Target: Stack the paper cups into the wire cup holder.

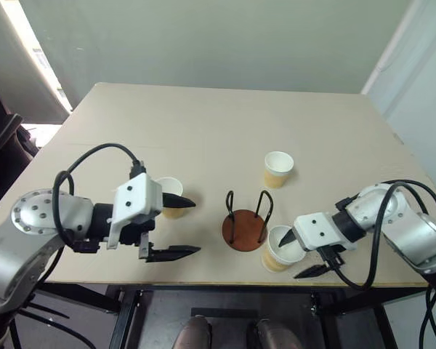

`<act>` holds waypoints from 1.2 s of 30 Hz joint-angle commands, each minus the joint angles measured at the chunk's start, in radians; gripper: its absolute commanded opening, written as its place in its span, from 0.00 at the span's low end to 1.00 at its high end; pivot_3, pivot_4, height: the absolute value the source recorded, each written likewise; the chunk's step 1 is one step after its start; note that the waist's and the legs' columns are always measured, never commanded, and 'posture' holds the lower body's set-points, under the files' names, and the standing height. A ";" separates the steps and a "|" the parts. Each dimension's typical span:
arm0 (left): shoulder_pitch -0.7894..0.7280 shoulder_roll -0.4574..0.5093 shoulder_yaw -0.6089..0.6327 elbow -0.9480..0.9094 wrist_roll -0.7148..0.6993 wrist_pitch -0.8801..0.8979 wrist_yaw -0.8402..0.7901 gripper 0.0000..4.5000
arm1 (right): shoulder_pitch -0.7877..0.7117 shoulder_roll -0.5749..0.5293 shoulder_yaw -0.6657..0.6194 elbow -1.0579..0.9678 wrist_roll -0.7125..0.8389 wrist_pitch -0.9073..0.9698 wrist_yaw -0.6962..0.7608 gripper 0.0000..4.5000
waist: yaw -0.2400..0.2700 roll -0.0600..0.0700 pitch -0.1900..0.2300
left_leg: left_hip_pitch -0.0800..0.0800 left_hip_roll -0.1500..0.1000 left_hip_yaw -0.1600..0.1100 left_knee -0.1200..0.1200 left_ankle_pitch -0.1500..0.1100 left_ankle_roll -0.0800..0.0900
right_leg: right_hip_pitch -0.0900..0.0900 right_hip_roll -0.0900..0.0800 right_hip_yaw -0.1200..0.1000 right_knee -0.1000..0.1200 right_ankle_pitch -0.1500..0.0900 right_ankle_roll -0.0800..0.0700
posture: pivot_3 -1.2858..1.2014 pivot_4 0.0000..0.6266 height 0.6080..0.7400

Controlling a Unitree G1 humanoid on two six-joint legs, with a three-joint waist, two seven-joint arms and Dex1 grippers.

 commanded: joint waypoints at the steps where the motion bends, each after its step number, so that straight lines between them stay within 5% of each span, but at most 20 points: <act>1: -0.018 0.004 0.008 -0.003 -0.004 0.000 0.011 1.00 | -0.026 0.004 -0.001 -0.021 -0.015 -0.018 0.000 0.49 | 0.000 0.000 0.000 | 0.000 0.000 0.000 0.000 0.000 0.000 | 0.000 0.000 0.000 0.000 0.000 0.000 | 0.52 0.24 1.00; 7: -0.033 0.011 0.015 0.019 -0.007 -0.003 0.005 1.00 | -0.040 -0.040 -0.027 -0.076 0.020 0.004 0.053 0.03 | 0.000 0.000 0.000 | 0.000 0.000 0.000 0.000 -0.001 -0.001 | 0.000 0.000 0.000 0.000 -0.001 -0.001 | 0.52 0.24 1.00; 8: -0.036 0.012 0.016 0.025 -0.006 -0.005 0.003 1.00 | -0.045 -0.058 -0.044 -0.071 0.039 0.003 0.075 0.01 | 0.001 0.000 0.000 | 0.000 0.000 0.000 0.000 -0.001 -0.001 | 0.000 0.000 0.000 0.000 -0.001 -0.001 | 0.52 0.24 1.00; 18: -0.048 0.007 0.004 0.090 0.032 -0.042 -0.015 1.00 | -0.264 -0.302 -0.140 0.169 0.205 -0.130 0.147 0.01 | 0.003 0.001 0.000 | -0.002 0.000 0.000 -0.001 -0.002 -0.002 | -0.003 0.000 0.000 0.000 -0.003 -0.004 | 0.52 0.24 1.00; 26: -0.085 -0.022 -0.047 0.123 0.067 -0.067 -0.013 1.00 | -0.634 -0.044 -0.061 0.356 0.246 -0.191 0.147 0.01 | -0.018 0.001 0.000 | -0.001 0.005 0.001 -0.005 -0.003 -0.004 | -0.006 0.002 0.000 0.001 -0.003 -0.005 | 0.52 0.24 1.00; 36: -0.053 -0.027 -0.024 0.092 0.063 -0.057 0.001 1.00 | -0.599 0.096 0.008 0.333 0.227 -0.216 0.147 0.01 | -0.004 0.001 0.000 | -0.008 0.008 0.001 -0.004 -0.003 -0.005 | -0.011 0.003 -0.002 0.000 -0.004 -0.007 | 0.52 0.24 1.00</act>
